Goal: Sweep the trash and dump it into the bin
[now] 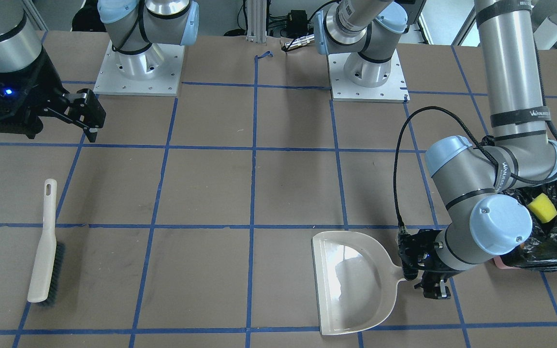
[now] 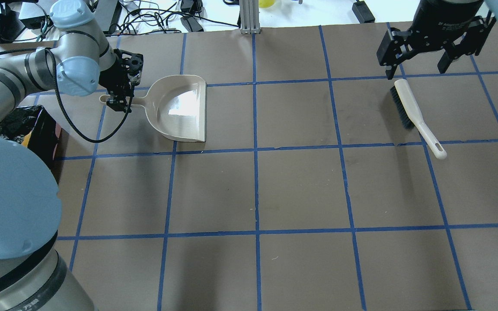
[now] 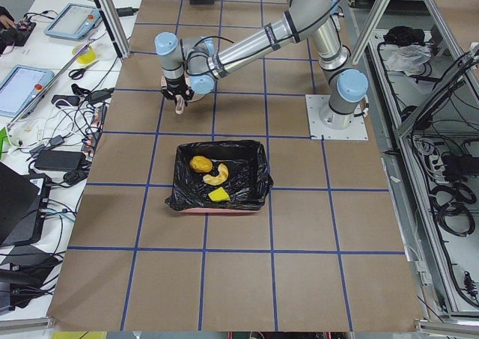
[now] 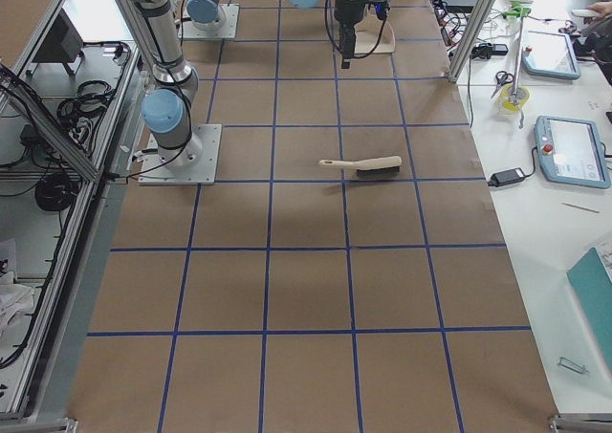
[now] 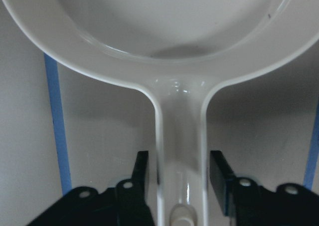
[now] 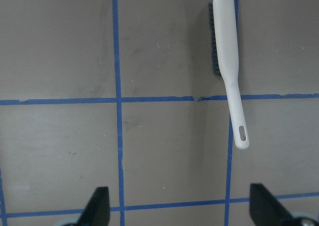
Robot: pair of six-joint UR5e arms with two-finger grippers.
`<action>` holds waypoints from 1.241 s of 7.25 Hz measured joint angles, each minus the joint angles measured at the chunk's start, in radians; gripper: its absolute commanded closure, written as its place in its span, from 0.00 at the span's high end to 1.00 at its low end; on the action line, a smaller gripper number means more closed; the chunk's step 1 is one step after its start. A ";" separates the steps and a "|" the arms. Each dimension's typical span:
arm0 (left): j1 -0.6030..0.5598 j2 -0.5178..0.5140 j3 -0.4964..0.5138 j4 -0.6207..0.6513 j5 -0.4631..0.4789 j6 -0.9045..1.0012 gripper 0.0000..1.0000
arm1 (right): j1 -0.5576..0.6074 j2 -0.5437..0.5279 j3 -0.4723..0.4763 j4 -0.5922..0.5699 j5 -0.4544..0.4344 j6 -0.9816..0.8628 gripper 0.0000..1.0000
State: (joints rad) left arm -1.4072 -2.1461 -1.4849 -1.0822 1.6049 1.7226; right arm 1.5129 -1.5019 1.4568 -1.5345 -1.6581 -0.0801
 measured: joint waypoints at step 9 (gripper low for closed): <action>0.000 0.348 -0.067 -0.330 -0.093 -0.419 1.00 | 0.046 -0.012 0.006 0.010 0.080 -0.004 1.00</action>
State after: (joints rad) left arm -1.4070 -1.7980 -1.5514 -1.4123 1.5118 1.3032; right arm 1.5585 -1.5135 1.4629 -1.5248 -1.5784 -0.0842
